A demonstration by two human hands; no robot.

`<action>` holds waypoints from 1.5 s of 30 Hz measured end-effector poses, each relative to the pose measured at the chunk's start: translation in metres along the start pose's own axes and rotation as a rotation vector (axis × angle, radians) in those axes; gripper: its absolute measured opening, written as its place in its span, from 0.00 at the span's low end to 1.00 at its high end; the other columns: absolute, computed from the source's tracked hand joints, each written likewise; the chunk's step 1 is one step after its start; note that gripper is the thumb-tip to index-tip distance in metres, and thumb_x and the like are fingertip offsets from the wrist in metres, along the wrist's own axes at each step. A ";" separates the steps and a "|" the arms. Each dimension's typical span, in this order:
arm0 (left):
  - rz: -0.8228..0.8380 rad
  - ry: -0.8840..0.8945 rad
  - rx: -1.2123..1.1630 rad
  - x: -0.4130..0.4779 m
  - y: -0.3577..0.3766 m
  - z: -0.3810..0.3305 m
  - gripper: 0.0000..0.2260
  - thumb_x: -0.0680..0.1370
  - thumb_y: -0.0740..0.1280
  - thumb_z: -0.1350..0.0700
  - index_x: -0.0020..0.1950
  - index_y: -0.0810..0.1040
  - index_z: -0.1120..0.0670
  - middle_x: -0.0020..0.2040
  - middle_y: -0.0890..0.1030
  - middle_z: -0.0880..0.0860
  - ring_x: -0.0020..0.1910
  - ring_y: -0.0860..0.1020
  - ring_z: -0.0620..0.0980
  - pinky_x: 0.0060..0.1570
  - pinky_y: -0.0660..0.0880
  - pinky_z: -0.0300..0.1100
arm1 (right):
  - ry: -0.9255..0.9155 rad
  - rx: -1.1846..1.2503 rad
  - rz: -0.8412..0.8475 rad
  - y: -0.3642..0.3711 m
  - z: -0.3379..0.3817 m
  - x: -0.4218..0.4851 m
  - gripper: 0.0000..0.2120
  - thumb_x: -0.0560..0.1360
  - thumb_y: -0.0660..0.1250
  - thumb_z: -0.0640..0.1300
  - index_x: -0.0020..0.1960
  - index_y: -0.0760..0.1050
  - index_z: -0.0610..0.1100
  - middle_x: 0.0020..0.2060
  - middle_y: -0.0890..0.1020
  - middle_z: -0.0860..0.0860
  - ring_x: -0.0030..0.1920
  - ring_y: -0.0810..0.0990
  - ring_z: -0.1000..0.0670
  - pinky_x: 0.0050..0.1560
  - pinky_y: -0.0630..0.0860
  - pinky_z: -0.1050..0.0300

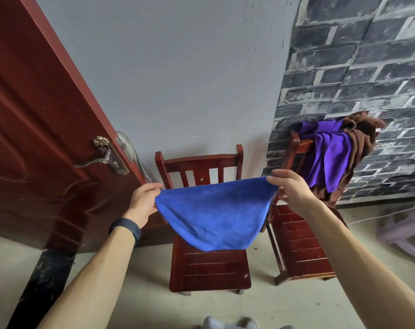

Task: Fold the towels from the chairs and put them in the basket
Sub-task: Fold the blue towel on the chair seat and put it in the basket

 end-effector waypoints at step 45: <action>0.027 0.505 1.371 -0.019 -0.024 0.081 0.09 0.78 0.68 0.44 0.54 0.82 0.45 0.50 0.83 0.47 0.52 0.79 0.52 0.48 0.72 0.45 | -0.370 -1.046 0.011 0.038 -0.094 -0.036 0.10 0.79 0.68 0.44 0.59 0.83 0.46 0.50 0.79 0.48 0.46 0.81 0.42 0.46 0.76 0.53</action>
Point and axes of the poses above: each hand's wrist, its own x-axis towards the middle knuckle, its own y-axis out of the palm, z = x × y, the point moved 10 cm from there along x, towards the middle knuckle
